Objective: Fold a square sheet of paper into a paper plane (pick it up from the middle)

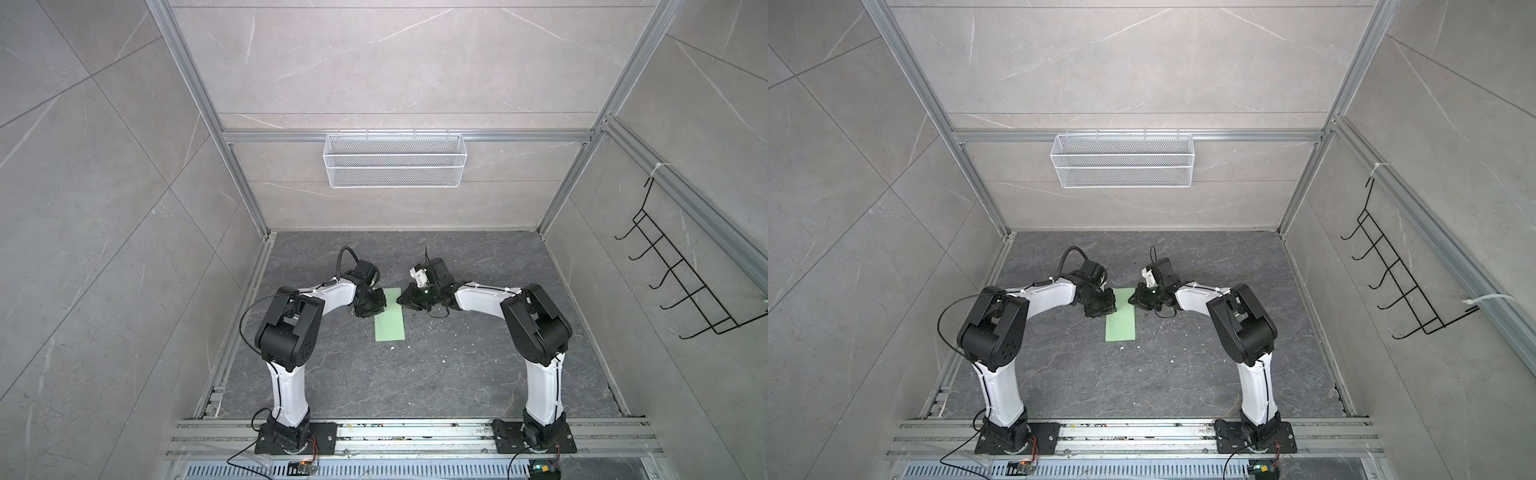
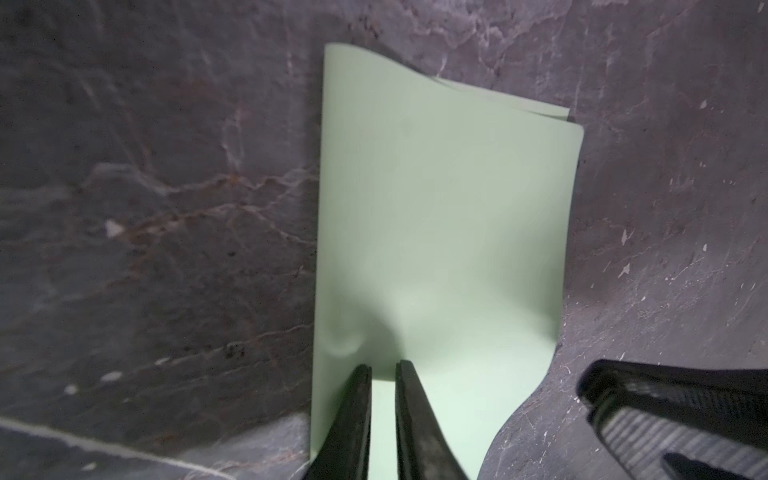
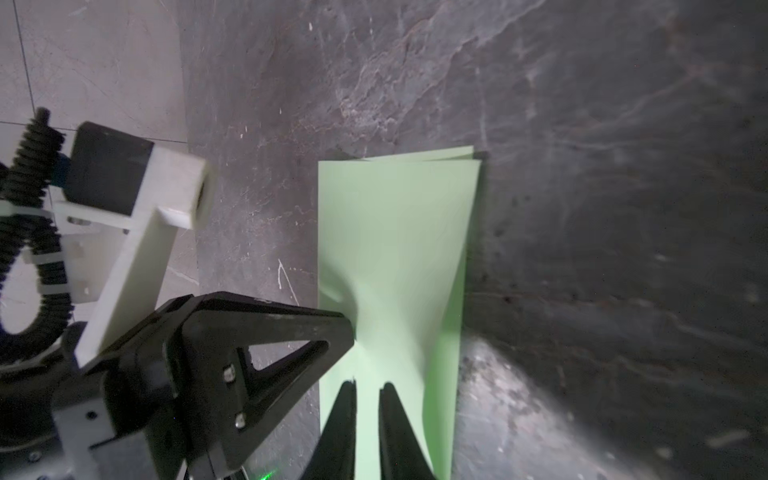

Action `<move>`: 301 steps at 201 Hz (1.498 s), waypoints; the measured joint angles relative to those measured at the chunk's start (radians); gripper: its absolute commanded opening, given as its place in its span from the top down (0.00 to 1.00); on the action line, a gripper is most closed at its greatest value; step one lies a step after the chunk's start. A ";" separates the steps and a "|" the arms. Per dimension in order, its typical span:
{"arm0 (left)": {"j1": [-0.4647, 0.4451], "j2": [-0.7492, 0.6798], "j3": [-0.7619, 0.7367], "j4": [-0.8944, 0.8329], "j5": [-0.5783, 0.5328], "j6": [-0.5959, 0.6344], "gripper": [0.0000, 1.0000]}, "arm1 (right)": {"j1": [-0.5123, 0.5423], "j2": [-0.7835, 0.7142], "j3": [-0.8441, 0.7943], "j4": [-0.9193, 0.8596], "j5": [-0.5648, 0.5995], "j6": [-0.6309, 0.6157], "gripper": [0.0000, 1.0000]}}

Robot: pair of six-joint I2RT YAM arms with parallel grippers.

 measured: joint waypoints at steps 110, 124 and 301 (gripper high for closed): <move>0.000 -0.001 0.001 0.015 0.058 -0.003 0.72 | -0.002 0.121 0.104 -0.079 -0.011 -0.038 0.84; 0.000 -0.004 -0.006 0.027 0.078 0.000 0.71 | -0.002 0.122 0.107 -0.079 -0.011 -0.039 0.84; -0.024 -0.006 -0.014 0.040 0.059 -0.004 0.72 | -0.069 -0.014 -0.059 -0.008 -0.073 -0.063 0.67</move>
